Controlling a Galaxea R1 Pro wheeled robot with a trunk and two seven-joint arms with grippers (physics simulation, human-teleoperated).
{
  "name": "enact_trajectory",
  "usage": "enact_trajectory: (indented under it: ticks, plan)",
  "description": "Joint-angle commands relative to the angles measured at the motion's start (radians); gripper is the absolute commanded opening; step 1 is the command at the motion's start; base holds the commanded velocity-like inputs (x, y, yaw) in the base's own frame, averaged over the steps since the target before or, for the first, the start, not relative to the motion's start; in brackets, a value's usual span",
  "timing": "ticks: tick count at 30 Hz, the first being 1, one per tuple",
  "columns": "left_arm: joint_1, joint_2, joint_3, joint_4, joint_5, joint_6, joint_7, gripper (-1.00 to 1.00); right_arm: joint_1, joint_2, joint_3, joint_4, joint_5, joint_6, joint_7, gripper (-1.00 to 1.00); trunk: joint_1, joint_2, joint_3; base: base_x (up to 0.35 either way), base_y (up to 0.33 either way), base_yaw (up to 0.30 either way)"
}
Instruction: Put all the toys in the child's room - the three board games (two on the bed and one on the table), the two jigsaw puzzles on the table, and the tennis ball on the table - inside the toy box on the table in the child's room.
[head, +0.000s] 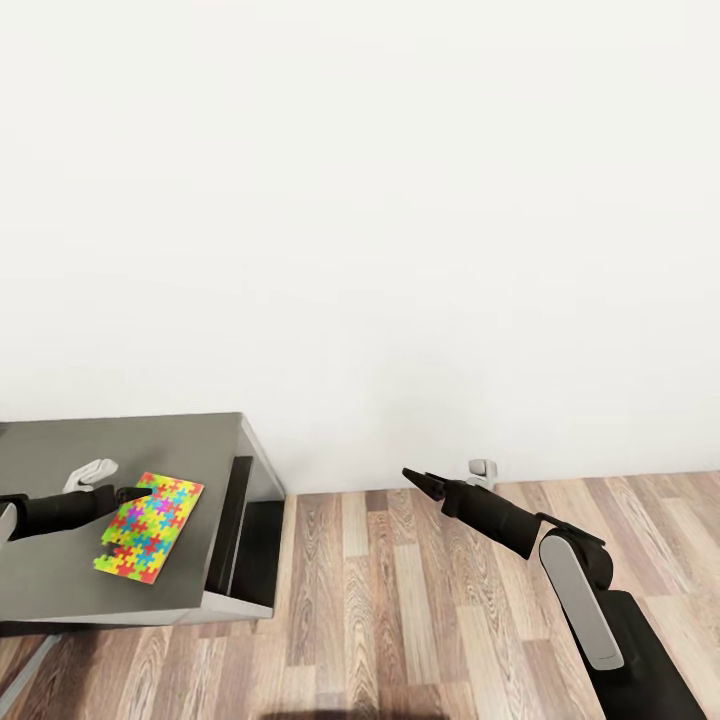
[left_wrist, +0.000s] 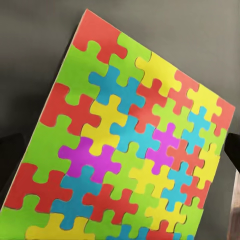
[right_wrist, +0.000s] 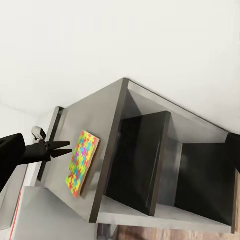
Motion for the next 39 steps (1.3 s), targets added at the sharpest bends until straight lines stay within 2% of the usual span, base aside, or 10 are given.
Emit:
enact_trajectory:
  ticks: [1,39]
  plan:
    - [-0.001,0.000,0.002,0.000,0.005,0.008,-0.001,1.00,-0.001,-0.001,0.000,0.000,-0.004,0.005,-0.001,1.00,0.000,-0.002,-0.001,-0.048,-0.020,-0.001]
    - [-0.001,-0.001,0.003,0.000,0.005,0.012,-0.002,1.00,-0.001,-0.001,0.000,0.000,-0.004,0.005,-0.001,1.00,0.000,-0.002,-0.001,-0.014,-0.065,0.000]
